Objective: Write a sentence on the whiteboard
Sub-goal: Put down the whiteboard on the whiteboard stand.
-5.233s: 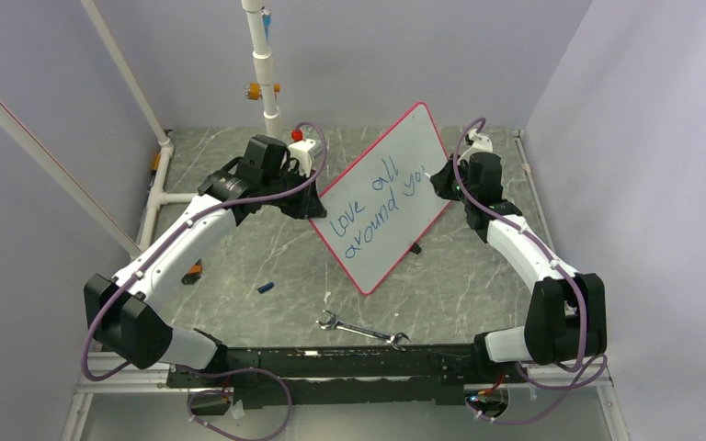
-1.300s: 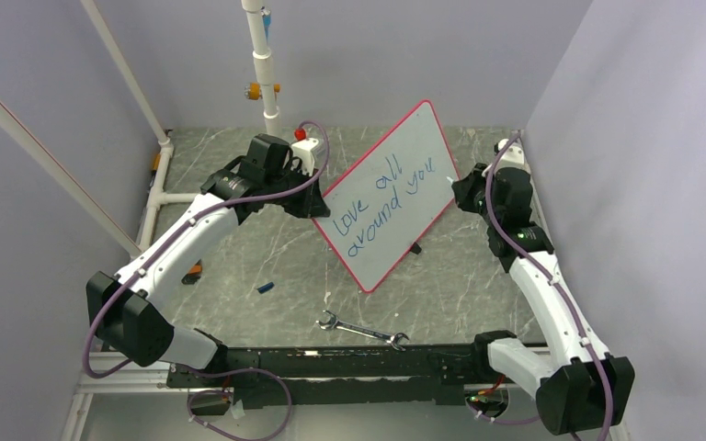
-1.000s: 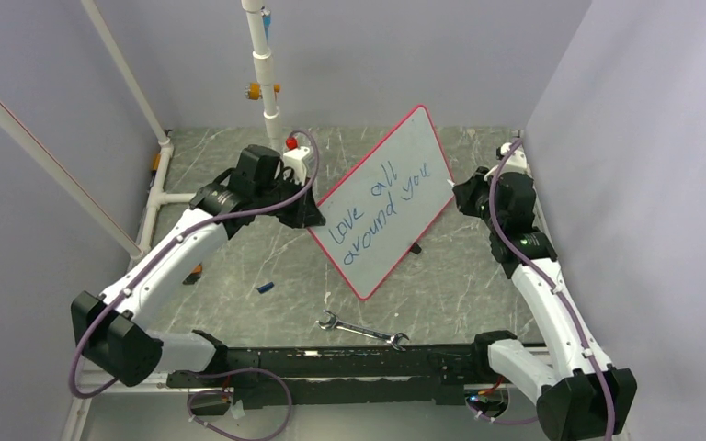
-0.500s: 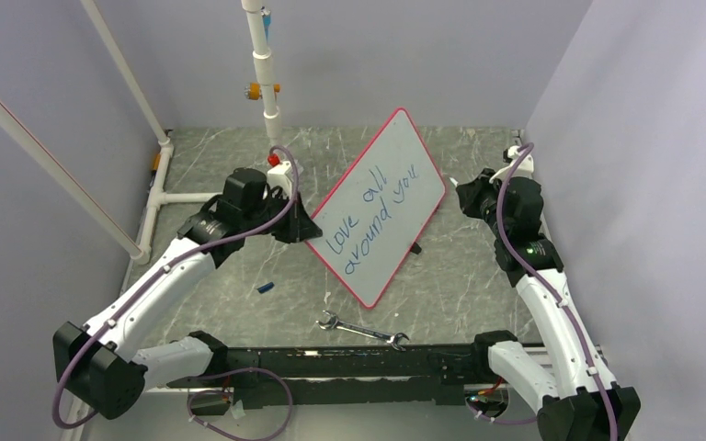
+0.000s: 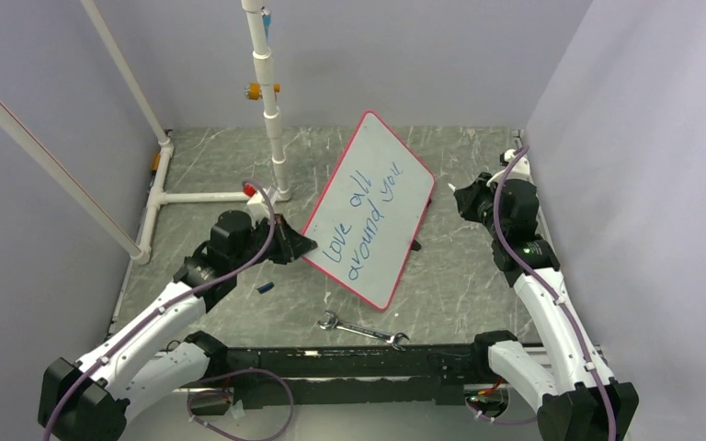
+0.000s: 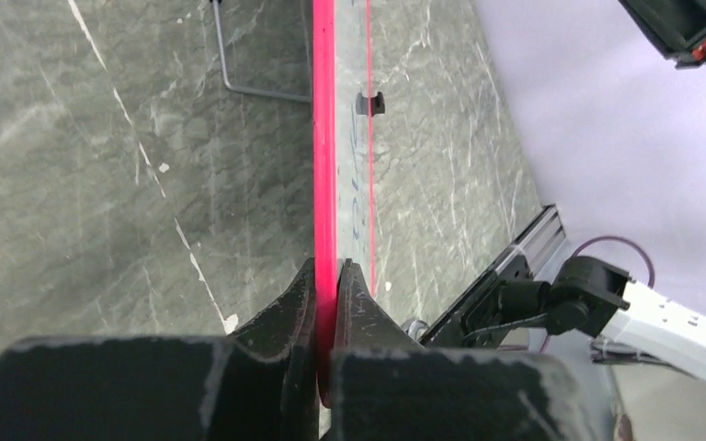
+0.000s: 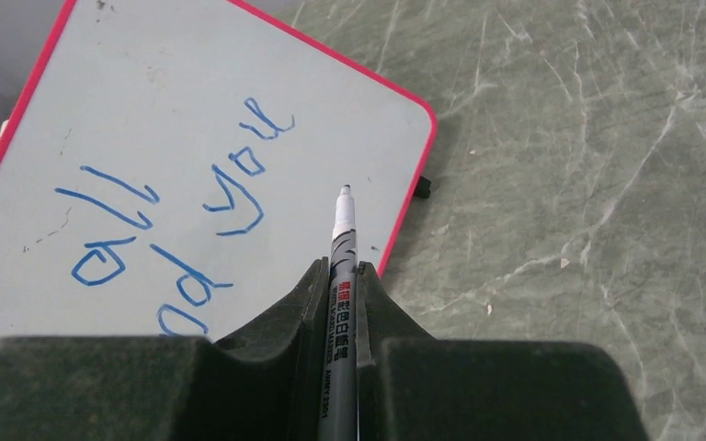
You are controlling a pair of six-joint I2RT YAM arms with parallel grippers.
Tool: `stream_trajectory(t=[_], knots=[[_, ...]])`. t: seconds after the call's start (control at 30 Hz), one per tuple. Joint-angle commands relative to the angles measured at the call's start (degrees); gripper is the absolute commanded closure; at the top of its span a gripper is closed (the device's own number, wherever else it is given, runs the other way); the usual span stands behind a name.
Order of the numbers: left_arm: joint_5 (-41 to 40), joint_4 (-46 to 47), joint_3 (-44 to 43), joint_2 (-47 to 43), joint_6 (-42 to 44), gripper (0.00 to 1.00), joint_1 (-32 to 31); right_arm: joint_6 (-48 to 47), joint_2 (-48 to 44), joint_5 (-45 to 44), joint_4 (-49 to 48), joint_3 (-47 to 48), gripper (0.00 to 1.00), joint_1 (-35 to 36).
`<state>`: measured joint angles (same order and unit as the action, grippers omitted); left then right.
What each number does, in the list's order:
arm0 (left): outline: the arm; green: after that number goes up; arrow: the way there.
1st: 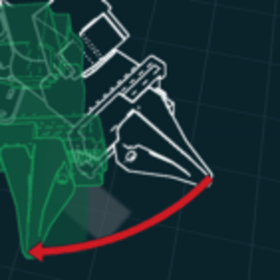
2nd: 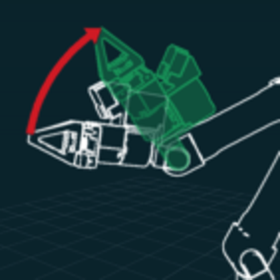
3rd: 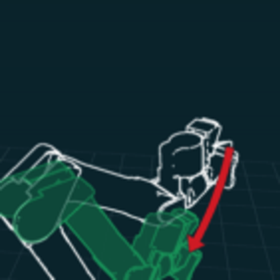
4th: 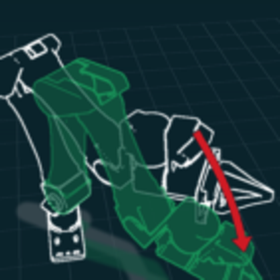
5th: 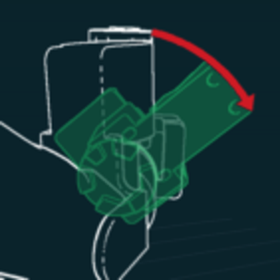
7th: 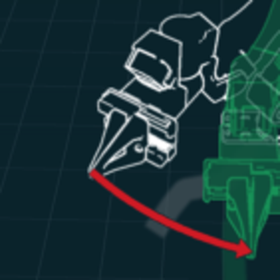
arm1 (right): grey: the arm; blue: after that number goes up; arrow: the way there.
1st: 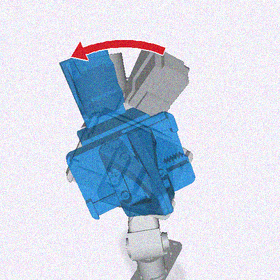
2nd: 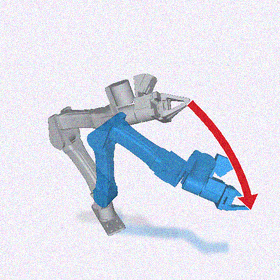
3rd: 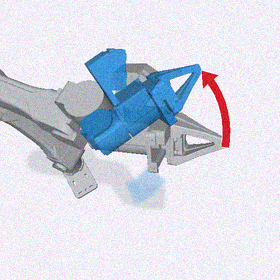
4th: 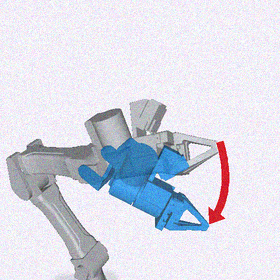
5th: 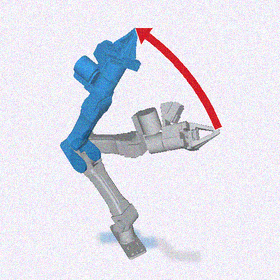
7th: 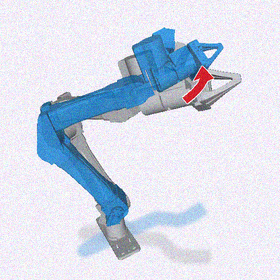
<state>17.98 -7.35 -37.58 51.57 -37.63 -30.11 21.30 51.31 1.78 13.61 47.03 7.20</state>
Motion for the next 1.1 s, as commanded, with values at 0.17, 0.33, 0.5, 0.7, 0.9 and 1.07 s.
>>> stream_trajectory(t=[0.17,0.33,0.5,0.7,0.9,1.07], knots=[[-13.39,22.39,12.47,-3.59,-1.73,1.00,-1.78,0.84,0.63,0.21,-3.18,-0.80,1.00,-0.09],[-20.81,23.09,14.33,-6.80,-1.65,1.00,-4.90,1.00,1.00,-0.07,-3.51,-1.03,1.00,-0.11],[-26.10,25.51,19.22,-7.73,-4.47,1.00,-6.81,1.22,1.76,0.15,-4.20,-1.74,1.00,-0.11],[-28.10,23.76,17.33,-7.05,-4.26,1.00,-7.65,0.96,2.53,0.15,-4.55,-1.85,1.00,-0.08],[-26.75,19.38,11.24,-7.12,-1.73,1.00,-8.31,0.72,2.83,-0.20,-4.47,-1.83,1.00,-0.08],[-26.06,12.42,4.15,-6.66,0.55,1.00,-8.77,0.57,3.13,-0.12,-4.69,-2.36,1.00,-0.09]])
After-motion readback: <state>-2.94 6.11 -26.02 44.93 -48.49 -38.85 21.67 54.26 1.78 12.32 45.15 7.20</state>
